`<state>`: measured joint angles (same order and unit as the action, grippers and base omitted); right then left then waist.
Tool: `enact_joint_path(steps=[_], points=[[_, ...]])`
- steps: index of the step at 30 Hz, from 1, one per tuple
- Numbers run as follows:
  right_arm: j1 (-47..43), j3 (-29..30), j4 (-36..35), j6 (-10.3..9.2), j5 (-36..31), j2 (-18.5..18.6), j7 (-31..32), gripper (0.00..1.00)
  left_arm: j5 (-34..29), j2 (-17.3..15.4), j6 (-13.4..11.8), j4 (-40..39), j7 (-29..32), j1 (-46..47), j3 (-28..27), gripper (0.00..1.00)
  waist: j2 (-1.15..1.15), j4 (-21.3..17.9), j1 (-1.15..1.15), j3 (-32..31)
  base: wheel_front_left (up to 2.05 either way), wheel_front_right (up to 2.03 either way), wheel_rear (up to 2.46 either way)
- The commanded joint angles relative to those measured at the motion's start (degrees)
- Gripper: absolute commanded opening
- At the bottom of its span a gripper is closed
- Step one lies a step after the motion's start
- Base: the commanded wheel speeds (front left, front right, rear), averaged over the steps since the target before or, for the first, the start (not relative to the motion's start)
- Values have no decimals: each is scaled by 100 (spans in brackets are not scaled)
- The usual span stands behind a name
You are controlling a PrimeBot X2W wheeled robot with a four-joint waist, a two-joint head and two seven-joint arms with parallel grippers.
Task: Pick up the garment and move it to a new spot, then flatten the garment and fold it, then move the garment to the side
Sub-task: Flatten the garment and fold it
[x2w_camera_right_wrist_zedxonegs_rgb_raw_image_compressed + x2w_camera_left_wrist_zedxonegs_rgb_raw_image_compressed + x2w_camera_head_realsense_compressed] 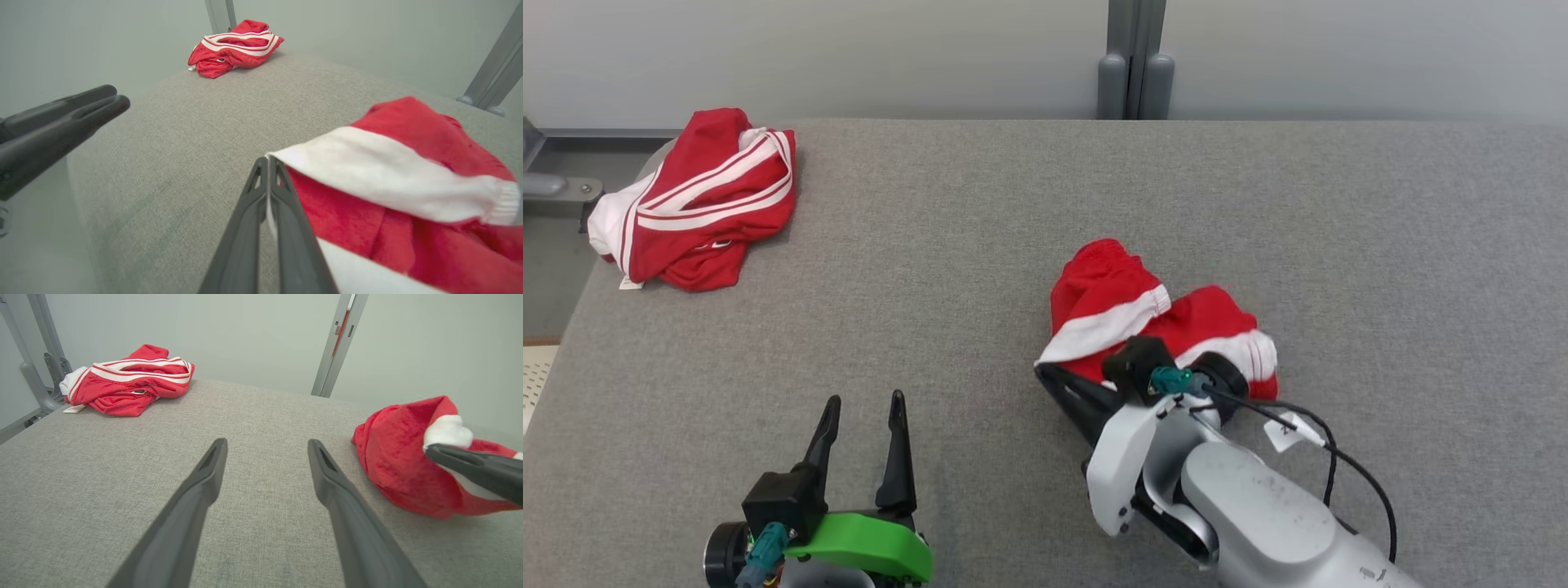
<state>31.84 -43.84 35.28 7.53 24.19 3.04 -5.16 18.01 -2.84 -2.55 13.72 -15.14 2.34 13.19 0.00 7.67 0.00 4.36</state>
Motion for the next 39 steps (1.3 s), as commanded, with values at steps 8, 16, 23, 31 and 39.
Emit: enact_joint_path(steps=[8,16,23,31,39], points=[[-447,-762,415,-8,175,-14,-203,0,4,-9,0,-3,-2,-101,-24,100,0,49,0,3,0,0,0],[-551,-909,372,-8,536,-12,-653,100,12,-9,-32,-23,-2,-114,-56,100,0,-67,0,18,0,0,0],[-653,-73,144,-8,392,-10,-958,100,0,-9,-40,-15,-2,-146,-79,100,0,-210,0,-42,0,0,0],[-1018,1477,-251,-8,-289,105,-1002,100,-29,-10,-19,-19,-1,-143,-82,100,0,-248,0,-81,0,0,0],[-1190,2365,-429,-8,-750,52,-830,100,-35,-9,10,-23,-2,-67,-63,100,0,-124,0,-22,0,0,0]])
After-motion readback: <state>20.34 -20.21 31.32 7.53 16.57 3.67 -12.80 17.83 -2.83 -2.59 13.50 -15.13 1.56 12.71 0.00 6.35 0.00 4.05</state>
